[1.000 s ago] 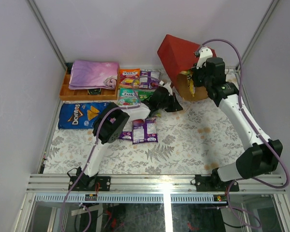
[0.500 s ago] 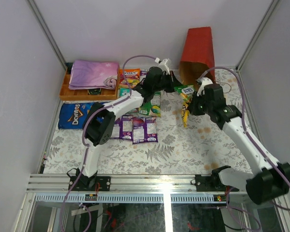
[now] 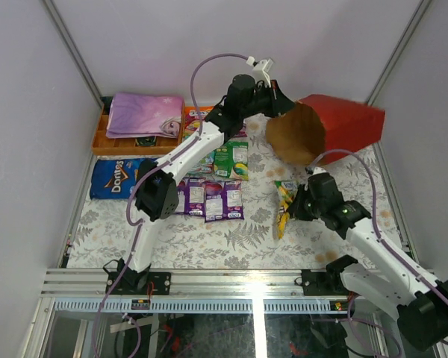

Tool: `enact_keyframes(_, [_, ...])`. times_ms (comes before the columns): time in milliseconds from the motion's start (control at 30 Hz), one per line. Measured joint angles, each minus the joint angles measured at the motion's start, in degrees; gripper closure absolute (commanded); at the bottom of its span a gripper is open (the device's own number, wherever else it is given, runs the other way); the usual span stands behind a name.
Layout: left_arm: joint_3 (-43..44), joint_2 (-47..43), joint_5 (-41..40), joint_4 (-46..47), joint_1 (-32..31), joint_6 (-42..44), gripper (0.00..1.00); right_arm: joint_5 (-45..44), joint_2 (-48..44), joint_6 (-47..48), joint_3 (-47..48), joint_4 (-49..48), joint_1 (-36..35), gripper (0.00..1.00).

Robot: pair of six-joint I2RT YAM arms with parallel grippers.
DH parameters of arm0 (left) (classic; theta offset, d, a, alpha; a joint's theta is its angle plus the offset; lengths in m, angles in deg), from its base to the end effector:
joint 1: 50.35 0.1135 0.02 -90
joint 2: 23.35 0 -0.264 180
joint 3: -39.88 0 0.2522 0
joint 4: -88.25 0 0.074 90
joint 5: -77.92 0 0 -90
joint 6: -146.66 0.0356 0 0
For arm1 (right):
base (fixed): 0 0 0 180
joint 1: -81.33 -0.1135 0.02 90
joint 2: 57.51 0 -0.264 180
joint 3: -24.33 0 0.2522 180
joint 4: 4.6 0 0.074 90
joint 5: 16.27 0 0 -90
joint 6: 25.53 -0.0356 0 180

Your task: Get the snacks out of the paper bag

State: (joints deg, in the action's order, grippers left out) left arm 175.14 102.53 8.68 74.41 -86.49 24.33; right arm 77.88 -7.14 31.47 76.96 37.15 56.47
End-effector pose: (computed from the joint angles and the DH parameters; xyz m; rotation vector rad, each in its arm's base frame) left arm 0.4210 -0.3231 0.3602 0.3572 1.7525 -1.1847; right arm 0.1696 0.0814 0.2571 0.1258 2.3299 0.6064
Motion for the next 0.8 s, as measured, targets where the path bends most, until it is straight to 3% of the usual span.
enact_keyframes(167, [2.0, 0.8, 4.3, -0.4, 1.9, 0.5, 1.0, -1.9, 4.4, -3.7, -6.7, -3.3, -4.8, 0.97])
enact_keyframes(233, [2.0, 1.1, 6.8, -0.9, 3.4, 0.7, 1.0, -2.6, 7.1, -4.8, -7.2, -5.6, -6.4, 0.8])
enact_keyframes(300, [2.0, 1.1, 8.7, -1.6, 4.9, 1.4, 1.0, -3.1, 9.2, -5.7, -7.3, -8.0, -7.6, 0.54])
enact_keyframes(433, [2.0, 1.1, 11.3, -3.3, 7.1, 4.0, 1.0, -4.5, 11.5, -6.6, -7.3, -13.2, -9.9, 0.12])
enact_keyframes(500, [2.0, 1.1, 12.2, -4.6, 7.8, 5.5, 1.0, -5.7, 11.3, -6.0, -7.2, -14.7, -10.3, 0.0])
enact_keyframes(800, [2.0, 0.9, 15.5, -6.1, 8.3, 6.6, 0.99, -11.5, 3.5, 1.9, -4.5, -17.9, -10.4, 0.01])
